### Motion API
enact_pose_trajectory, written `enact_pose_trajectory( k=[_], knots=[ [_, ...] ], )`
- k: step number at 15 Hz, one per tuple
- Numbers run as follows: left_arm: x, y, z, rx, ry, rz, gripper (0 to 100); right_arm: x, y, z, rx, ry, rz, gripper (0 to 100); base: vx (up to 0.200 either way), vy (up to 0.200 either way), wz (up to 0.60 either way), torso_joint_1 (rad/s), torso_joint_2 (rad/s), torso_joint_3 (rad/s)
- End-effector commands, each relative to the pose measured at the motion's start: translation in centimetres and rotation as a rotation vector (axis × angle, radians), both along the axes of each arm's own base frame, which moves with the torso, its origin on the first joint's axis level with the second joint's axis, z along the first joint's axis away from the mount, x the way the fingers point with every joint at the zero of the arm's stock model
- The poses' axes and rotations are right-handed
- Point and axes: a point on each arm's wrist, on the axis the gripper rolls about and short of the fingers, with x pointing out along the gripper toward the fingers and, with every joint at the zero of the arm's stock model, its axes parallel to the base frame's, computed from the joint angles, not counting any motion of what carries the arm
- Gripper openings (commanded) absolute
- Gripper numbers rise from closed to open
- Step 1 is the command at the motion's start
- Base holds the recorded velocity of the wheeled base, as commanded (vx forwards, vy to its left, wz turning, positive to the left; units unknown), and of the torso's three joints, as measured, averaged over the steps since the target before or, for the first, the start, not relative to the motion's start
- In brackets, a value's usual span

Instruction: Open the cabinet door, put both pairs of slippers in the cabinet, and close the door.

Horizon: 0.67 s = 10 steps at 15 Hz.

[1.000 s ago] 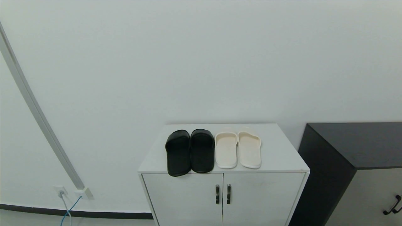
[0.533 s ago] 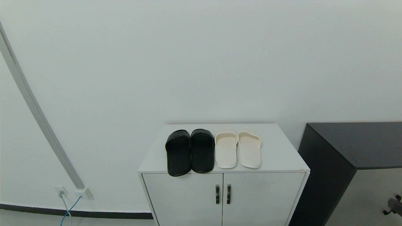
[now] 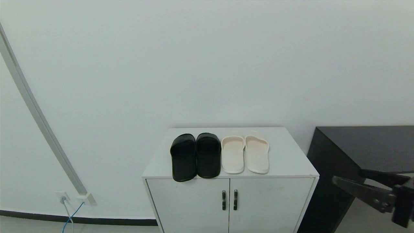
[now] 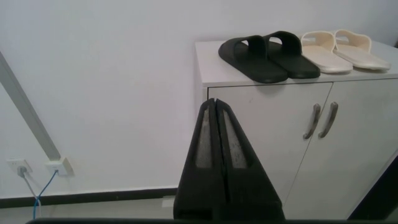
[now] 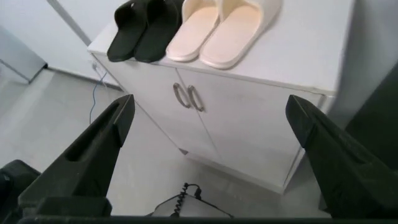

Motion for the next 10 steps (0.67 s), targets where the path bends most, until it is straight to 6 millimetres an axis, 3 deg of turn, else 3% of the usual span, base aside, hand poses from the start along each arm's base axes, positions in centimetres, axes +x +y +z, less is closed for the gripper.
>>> enact_pose_trajectory(
  k=[1, 5, 10],
  knots=[
    [0.0, 0.0, 0.0, 0.0, 0.002, -0.001, 0, 2.9, 4.1, -0.8, -0.053, 0.039, 0.025, 100, 0.0, 0.0, 0.0, 0.0, 0.0, 0.0],
    [0.0, 0.0, 0.0, 0.0, 0.0, -0.001, 0, 8.0, 9.2, -1.5, -0.076, -0.012, -0.072, 100, 0.0, 0.0, 0.0, 0.0, 0.0, 0.0],
    [0.0, 0.0, 0.0, -0.002, 0.0, 0.0, 0, 14.0, 14.0, -3.1, -0.104, -0.019, -0.21, 100, 0.0, 0.0, 0.0, 0.0, 0.0, 0.0]
  ],
)
